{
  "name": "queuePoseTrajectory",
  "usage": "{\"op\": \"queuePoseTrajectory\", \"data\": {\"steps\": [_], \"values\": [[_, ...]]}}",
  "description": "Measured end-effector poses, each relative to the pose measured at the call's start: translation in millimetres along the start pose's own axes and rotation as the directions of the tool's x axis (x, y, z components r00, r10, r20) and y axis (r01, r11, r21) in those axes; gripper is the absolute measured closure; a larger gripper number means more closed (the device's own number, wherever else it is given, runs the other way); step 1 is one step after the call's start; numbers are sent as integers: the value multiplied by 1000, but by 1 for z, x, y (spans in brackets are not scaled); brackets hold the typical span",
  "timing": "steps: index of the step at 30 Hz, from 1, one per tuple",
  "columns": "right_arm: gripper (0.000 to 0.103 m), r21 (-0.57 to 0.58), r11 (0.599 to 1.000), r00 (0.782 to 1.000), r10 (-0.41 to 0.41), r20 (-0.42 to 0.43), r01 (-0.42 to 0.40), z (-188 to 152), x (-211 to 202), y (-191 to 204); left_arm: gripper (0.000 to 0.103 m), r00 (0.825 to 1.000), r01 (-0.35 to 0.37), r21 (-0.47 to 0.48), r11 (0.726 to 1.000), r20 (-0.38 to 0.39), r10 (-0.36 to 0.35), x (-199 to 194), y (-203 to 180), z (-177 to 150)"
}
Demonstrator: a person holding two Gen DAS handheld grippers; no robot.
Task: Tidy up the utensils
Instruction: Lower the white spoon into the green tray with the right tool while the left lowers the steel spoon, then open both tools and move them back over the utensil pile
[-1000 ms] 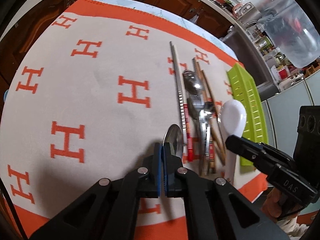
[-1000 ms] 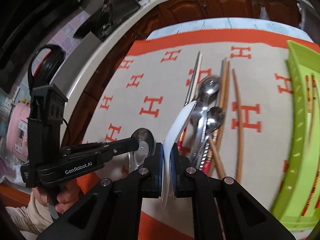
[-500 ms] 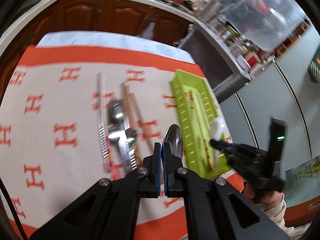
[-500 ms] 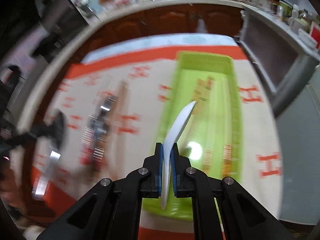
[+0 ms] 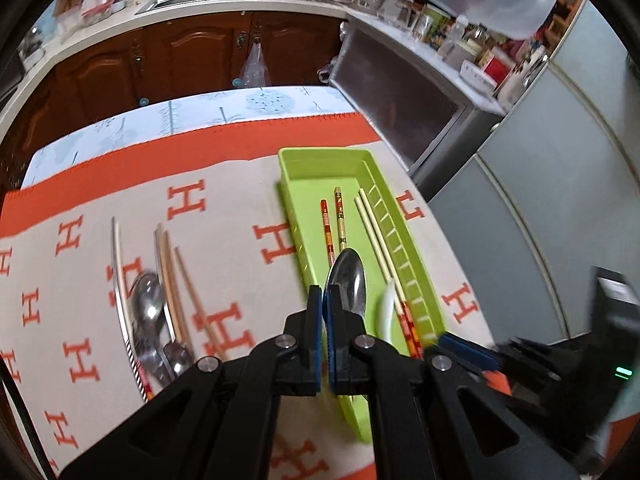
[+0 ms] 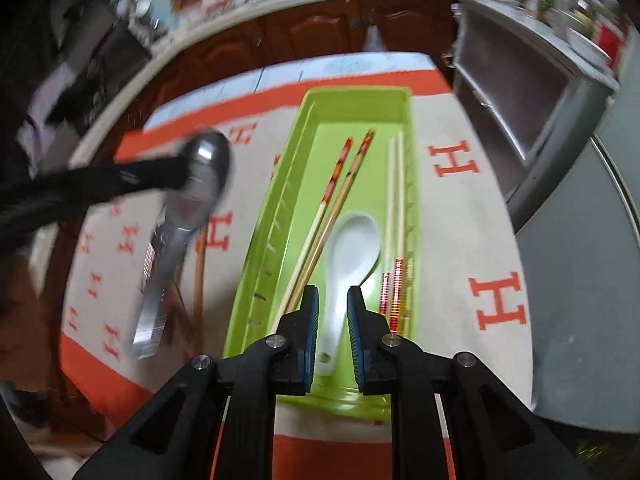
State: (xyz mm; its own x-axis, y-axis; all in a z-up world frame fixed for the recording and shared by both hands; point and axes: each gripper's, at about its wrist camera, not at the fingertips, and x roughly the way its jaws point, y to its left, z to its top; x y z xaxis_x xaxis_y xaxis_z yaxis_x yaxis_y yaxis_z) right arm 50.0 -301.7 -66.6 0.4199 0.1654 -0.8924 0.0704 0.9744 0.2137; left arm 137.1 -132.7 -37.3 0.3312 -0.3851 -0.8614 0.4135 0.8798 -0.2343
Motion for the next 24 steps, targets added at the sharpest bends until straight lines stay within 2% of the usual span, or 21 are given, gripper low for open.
{"op": "queuePoseTrajectory", "data": {"steps": [4, 7, 9, 10, 12, 16, 18, 24], "values": [[88, 79, 997, 999, 13, 53, -17, -7, -21, -19, 103, 997, -79, 49, 996, -19, 80, 34, -17, 12], [88, 93, 996, 998, 4, 69, -11, -8, -32, -21, 102, 994, -100, 62, 993, -45, 103, 54, -21, 20], [88, 96, 995, 997, 3, 72, -10, -8, -34, -24, 92, 991, -116, 74, 990, -52, 120, 59, -23, 22], [88, 99, 995, 997, 5, 73, -12, -9, -35, -25, 90, 990, -129, 86, 988, -45, 133, 59, -24, 21], [88, 101, 995, 997, 11, 76, -18, -10, -37, -25, 77, 987, -156, 104, 982, -23, 160, 54, -25, 19], [88, 85, 996, 996, 27, 84, -34, -13, -41, -18, 67, 985, -170, 96, 981, 4, 171, 35, -19, 9], [88, 65, 997, 996, 39, 85, -44, -13, -40, -9, 58, 983, -186, 84, 979, 19, 185, 24, -13, 1], [88, 13, 997, 995, 72, 67, -73, -15, -32, 19, 52, 980, -194, 37, 980, 45, 192, -11, 10, -35]]}}
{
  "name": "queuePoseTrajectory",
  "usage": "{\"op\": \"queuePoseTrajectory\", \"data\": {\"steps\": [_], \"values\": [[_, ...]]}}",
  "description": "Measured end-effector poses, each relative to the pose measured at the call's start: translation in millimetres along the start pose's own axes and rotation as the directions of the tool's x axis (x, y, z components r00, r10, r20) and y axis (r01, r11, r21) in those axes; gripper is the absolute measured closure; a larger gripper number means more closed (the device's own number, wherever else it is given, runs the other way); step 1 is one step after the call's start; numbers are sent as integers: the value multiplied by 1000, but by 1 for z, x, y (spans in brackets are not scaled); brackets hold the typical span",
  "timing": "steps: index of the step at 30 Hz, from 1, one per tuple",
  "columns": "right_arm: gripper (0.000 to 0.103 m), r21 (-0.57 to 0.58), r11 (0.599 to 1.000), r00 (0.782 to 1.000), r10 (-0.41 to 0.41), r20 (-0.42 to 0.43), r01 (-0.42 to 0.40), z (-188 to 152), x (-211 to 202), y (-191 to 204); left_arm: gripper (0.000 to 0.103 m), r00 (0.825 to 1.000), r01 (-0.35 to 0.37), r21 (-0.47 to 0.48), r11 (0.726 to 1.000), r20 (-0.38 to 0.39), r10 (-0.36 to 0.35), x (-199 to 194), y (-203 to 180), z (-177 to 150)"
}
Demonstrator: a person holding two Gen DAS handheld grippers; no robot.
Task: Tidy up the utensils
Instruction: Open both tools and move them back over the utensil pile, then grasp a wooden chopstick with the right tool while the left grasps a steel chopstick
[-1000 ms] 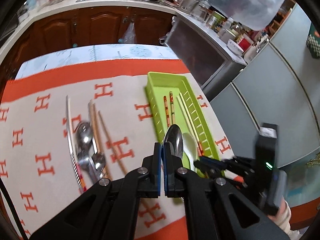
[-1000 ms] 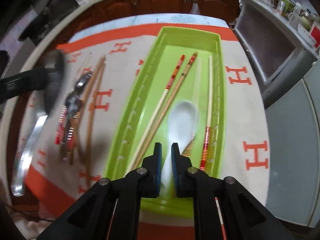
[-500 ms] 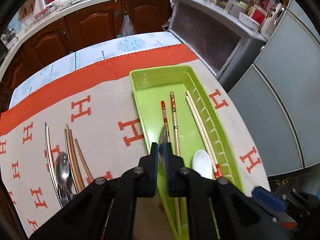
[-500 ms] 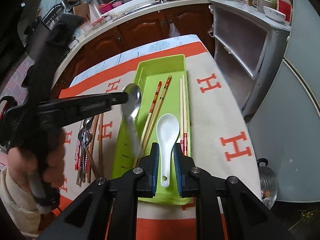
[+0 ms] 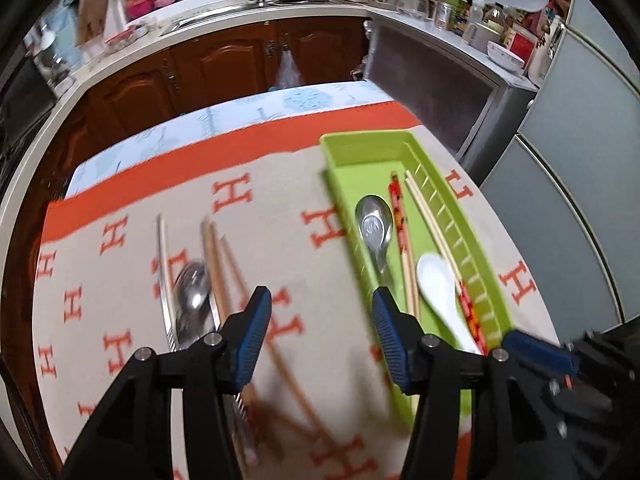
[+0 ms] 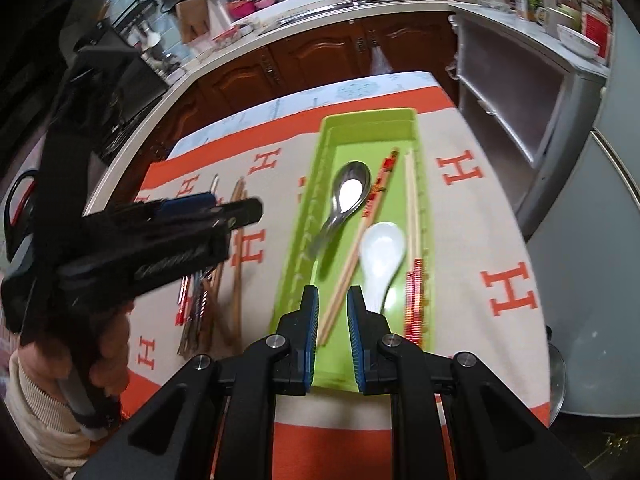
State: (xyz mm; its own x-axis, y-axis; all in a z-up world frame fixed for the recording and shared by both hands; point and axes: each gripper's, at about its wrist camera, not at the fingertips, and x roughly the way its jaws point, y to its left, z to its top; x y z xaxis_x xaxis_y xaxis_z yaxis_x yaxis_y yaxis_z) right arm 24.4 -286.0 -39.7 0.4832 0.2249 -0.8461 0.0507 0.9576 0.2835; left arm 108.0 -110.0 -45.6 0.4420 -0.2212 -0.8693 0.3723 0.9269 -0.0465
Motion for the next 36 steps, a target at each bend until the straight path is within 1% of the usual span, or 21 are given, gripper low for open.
{"op": "queuePoseTrajectory", "data": {"steps": [7, 10, 11, 14, 19, 27, 33, 36], "values": [[88, -62, 998, 1000, 21, -10, -21, -6, 1, 30, 51, 1000, -10, -92, 996, -5, 10, -29, 44, -43], [88, -86, 996, 999, 27, -16, -28, -8, -1, 44, 46, 999, -31, -136, 990, 7, 32, -43, 64, -61], [88, -92, 995, 999, 30, -18, -32, -8, -2, 47, 44, 999, -39, -145, 989, 11, 42, -46, 68, -66], [88, -115, 993, 999, 37, -23, -40, -9, -2, 63, 44, 998, -66, -164, 984, 12, 69, -54, 81, -80], [88, -156, 987, 998, 43, -37, -48, -8, -2, 85, 44, 997, -77, -198, 977, 5, 79, -61, 102, -95], [88, -177, 981, 994, 63, -86, -78, 6, 5, 109, 44, 995, -96, -236, 967, 17, 103, -66, 133, -98], [88, -168, 981, 989, 74, -126, -95, 38, 18, 118, 44, 996, -85, -242, 966, 18, 92, -58, 149, -83], [88, -165, 982, 984, 70, -162, -97, 54, 36, 123, 44, 997, -69, -238, 969, 5, 72, -47, 154, -73]]}}
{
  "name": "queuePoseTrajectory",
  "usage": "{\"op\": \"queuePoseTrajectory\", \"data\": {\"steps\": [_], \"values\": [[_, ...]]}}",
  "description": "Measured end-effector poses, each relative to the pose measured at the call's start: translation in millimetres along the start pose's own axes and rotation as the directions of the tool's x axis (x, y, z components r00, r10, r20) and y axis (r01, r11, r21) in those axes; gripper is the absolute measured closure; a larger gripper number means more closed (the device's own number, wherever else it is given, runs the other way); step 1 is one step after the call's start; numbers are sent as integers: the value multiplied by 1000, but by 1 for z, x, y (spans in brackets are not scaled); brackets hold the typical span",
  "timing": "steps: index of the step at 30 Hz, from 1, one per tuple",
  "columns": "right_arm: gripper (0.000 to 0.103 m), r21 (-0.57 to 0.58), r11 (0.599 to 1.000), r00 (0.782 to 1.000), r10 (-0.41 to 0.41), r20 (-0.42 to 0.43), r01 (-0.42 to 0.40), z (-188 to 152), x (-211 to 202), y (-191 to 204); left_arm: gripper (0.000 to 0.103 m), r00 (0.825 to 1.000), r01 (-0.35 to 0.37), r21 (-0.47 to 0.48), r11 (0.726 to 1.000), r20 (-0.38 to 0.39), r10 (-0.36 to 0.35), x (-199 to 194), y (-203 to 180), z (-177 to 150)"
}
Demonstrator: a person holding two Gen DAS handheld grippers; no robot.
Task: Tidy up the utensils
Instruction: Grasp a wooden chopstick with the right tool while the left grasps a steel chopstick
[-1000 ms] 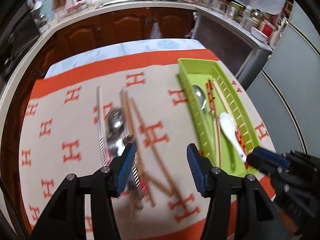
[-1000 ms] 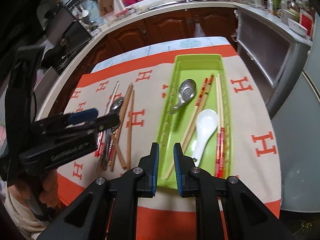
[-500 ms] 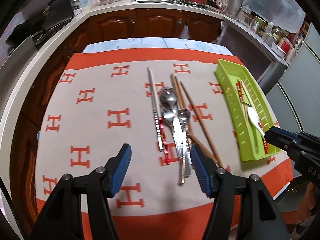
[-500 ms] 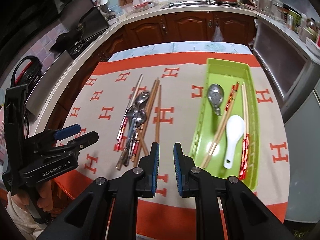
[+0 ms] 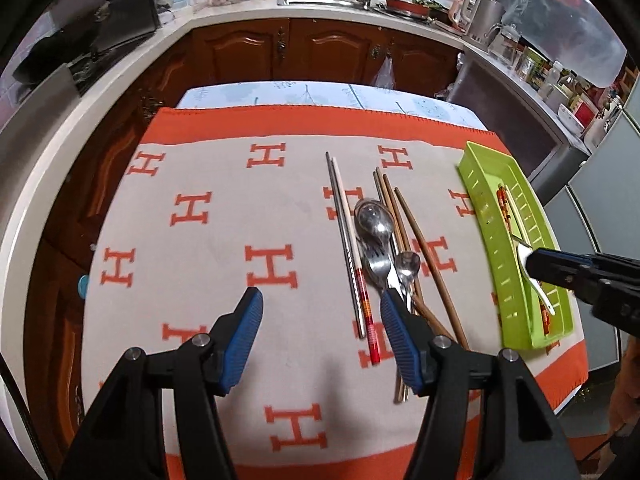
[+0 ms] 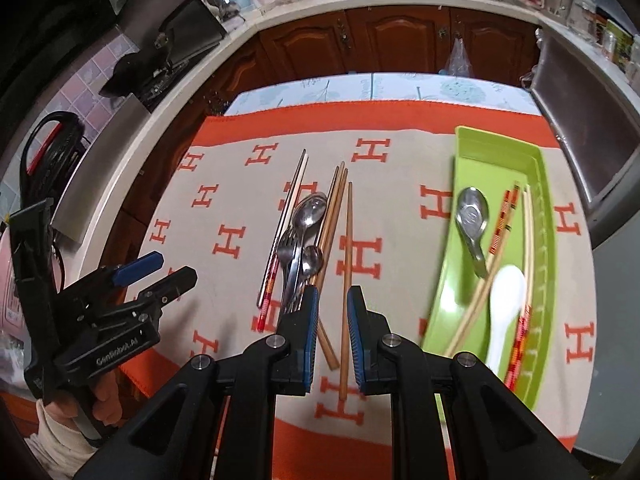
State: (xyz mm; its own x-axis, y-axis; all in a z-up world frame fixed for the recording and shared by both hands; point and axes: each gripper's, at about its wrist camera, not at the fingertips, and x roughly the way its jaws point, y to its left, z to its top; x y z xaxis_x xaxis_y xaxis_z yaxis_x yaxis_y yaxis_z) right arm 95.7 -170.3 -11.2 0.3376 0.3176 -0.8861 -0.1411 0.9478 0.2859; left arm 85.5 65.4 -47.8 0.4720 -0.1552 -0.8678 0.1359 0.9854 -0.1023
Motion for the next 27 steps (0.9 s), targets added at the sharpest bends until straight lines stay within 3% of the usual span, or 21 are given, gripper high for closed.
{"op": "queuePoseTrajectory", "data": {"steps": [3, 8, 14, 17, 22, 24, 27], "values": [[88, 26, 1000, 997, 18, -72, -17, 18, 30, -5, 55, 999, 22, -13, 1000, -28, -22, 15, 1, 11], [88, 77, 997, 982, 19, -188, -4, 30, 86, -19, 65, 995, 67, -44, 997, -73, -70, 37, 7, 19], [88, 47, 996, 960, -60, -275, 76, 30, 129, -23, 71, 987, 94, -81, 992, -126, -104, 63, 18, 30], [88, -6, 993, 951, -116, -287, 120, 28, 144, -19, 71, 982, 106, -92, 990, -147, -119, 73, 19, 36], [88, -111, 978, 951, -201, -235, 179, 27, 151, -5, 71, 976, 113, -95, 989, -177, -128, 90, 14, 46], [96, -117, 974, 951, -216, -222, 194, 27, 151, -5, 71, 971, 117, -97, 988, -198, -135, 98, 12, 49], [97, -54, 986, 959, -165, -232, 156, 31, 150, -16, 75, 963, 122, -108, 987, -227, -143, 108, 11, 52]]}}
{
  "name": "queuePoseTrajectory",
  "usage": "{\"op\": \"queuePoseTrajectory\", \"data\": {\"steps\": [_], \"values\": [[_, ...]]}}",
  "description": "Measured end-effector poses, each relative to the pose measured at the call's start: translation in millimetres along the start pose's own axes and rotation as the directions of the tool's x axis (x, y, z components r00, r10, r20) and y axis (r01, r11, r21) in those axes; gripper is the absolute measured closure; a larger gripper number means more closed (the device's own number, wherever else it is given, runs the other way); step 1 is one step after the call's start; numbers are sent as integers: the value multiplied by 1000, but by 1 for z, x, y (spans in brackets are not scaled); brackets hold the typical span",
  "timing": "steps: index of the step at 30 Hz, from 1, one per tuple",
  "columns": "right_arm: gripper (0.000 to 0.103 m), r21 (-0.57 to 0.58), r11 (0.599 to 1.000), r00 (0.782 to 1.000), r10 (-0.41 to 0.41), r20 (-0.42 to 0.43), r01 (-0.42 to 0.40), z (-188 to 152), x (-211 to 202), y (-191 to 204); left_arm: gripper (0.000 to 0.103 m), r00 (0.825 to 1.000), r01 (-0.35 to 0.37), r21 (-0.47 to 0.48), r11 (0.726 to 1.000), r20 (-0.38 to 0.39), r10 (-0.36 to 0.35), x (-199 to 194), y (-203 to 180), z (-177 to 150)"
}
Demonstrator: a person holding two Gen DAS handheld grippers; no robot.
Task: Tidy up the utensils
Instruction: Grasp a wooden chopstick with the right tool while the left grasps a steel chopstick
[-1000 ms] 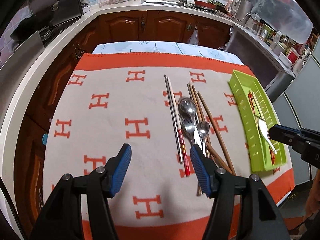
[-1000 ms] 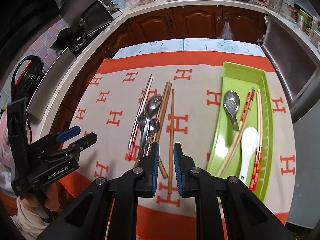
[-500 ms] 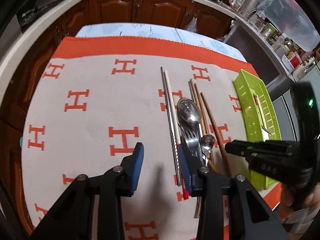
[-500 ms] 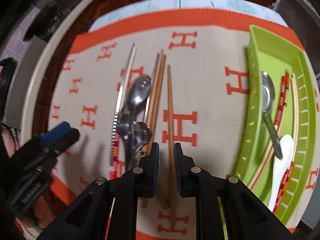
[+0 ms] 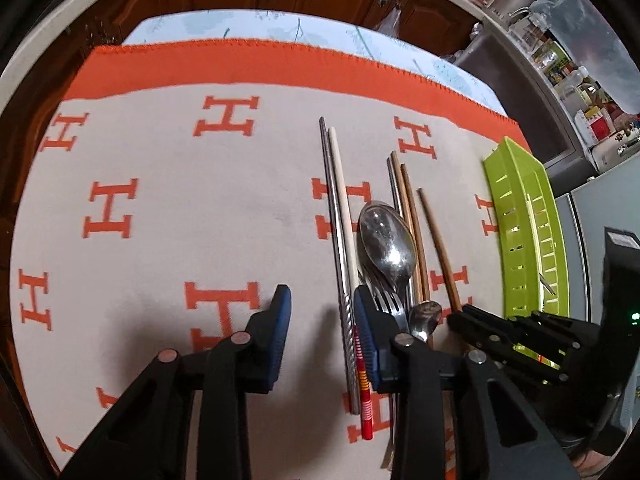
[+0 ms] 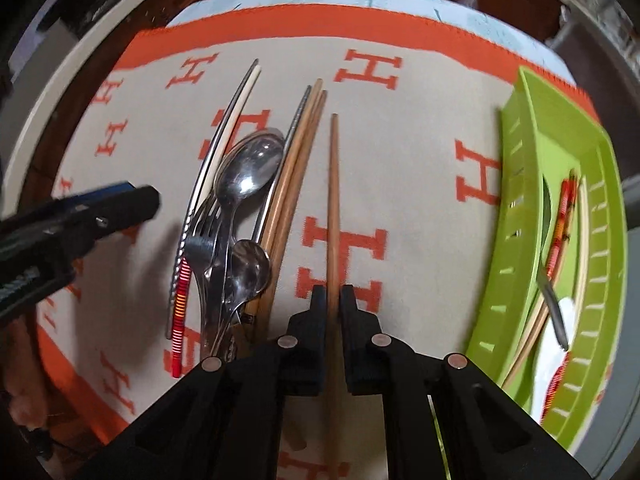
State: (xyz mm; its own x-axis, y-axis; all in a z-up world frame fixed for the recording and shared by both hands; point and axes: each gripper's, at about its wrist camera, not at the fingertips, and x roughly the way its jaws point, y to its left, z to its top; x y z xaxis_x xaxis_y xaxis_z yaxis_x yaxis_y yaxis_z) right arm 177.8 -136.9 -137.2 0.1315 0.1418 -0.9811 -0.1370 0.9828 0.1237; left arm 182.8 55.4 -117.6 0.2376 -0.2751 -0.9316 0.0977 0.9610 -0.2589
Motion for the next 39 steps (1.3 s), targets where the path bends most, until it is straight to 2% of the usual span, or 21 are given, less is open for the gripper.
{"op": "queuePoseTrajectory", "data": {"steps": [2, 17, 25, 33, 34, 35, 36, 39], "values": [[97, 34, 999, 999, 35, -3, -35, 1, 0, -9, 76, 1000, 0, 1, 1000, -11, 0, 5, -2, 3], [97, 86, 987, 991, 132, 10, -133, -23, -12, -12, 76, 997, -60, 14, 998, -45, 61, 26, -9, 15], [97, 89, 982, 985, 164, 50, -168, -31, -32, -15, 76, 990, -130, 51, 990, -43, 132, 30, -18, 18], [97, 129, 966, 973, 216, 86, -226, -40, -55, -35, 77, 970, -238, 112, 965, -28, 243, 39, -38, 24], [97, 139, 961, 969, 229, 92, -240, -41, -57, -35, 78, 970, -239, 112, 964, -26, 244, 39, -41, 25], [97, 147, 956, 965, 242, 99, -255, -44, -60, -38, 85, 972, -229, 111, 967, -23, 233, 39, -41, 25], [97, 157, 949, 960, 258, 110, -273, -46, -65, -41, 100, 975, -219, 108, 970, -21, 223, 39, -40, 25], [97, 183, 931, 946, 292, 139, -314, -53, -78, -52, 100, 979, -198, 66, 978, -27, 200, 37, -35, 26]]}}
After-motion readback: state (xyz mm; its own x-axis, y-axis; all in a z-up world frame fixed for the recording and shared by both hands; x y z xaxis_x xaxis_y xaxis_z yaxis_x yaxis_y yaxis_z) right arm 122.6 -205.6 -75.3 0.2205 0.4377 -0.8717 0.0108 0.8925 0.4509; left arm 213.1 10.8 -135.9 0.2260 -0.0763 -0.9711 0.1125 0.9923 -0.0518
